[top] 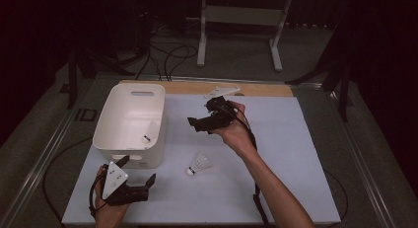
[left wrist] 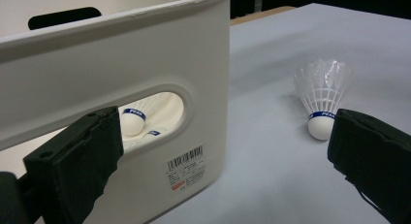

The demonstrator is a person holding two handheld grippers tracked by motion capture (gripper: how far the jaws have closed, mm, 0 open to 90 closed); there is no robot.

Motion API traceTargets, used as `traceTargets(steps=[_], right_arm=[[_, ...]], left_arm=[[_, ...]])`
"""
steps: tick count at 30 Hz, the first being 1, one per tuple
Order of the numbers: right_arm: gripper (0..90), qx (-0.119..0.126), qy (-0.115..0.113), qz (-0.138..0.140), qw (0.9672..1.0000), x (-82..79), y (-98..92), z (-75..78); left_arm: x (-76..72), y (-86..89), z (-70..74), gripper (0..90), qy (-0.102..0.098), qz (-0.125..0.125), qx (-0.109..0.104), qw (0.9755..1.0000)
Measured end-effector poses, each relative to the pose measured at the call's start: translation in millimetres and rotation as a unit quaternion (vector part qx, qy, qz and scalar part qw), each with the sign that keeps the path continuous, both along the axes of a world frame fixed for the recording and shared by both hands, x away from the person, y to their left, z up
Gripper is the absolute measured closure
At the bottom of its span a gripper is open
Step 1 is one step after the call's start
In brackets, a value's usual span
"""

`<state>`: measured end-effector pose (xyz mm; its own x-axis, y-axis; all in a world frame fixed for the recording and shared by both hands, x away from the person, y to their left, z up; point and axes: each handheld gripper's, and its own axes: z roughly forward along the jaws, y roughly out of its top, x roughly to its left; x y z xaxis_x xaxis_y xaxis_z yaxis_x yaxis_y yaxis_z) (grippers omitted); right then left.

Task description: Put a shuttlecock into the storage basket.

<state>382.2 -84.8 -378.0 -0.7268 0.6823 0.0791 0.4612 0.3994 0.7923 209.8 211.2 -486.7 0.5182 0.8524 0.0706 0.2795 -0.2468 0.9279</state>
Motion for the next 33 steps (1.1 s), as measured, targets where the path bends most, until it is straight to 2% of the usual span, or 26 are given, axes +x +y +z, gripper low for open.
traceTargets(steps=[12, 33], right_arm=[[13.2, -0.004, 0.007, 0.003, 1.0000, -4.3, -10.4, -6.6], [12.3, -0.010, 0.017, 0.009, 0.9998, -10.6, -14.6, -18.2]], left_arm=[[-0.7, -0.5, 0.2, 0.2, -0.002, 0.000, 0.001, 1.0000], [-0.4, -0.1, 0.1, 0.2, 0.000, 0.000, 0.000, 1.0000]])
